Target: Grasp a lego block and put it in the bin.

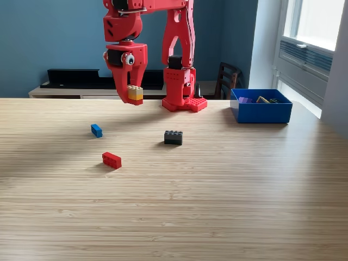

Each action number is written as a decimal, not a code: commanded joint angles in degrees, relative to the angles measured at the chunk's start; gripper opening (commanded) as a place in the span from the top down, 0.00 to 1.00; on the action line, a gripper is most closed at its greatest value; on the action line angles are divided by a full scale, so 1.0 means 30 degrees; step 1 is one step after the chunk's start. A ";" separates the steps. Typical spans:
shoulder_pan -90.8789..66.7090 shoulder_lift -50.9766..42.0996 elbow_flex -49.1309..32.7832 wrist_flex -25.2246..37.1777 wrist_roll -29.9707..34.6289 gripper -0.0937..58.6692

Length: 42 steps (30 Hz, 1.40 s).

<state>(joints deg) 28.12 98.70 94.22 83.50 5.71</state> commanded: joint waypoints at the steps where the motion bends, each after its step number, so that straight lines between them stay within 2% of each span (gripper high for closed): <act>1: -0.5391 0.0381 -0.1377 0.0762 0.0586 1.00; 7: -1.2129 0.0381 -0.1523 0.1348 0.2051 1.00; 12: -1.7227 0.0352 -0.2900 0.2344 0.2988 1.00; 17: -2.2119 0.0352 -0.3926 0.3281 0.3047 1.00; 23: -2.6982 0.0352 -0.3896 0.4102 0.2930 1.00; 30: -3.0264 0.0352 -0.2900 0.4600 0.1729 1.00; 42: -3.2344 0.0205 -0.1963 0.4600 -0.0205 0.99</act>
<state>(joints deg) -67.85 98.70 88.95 96.33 6.50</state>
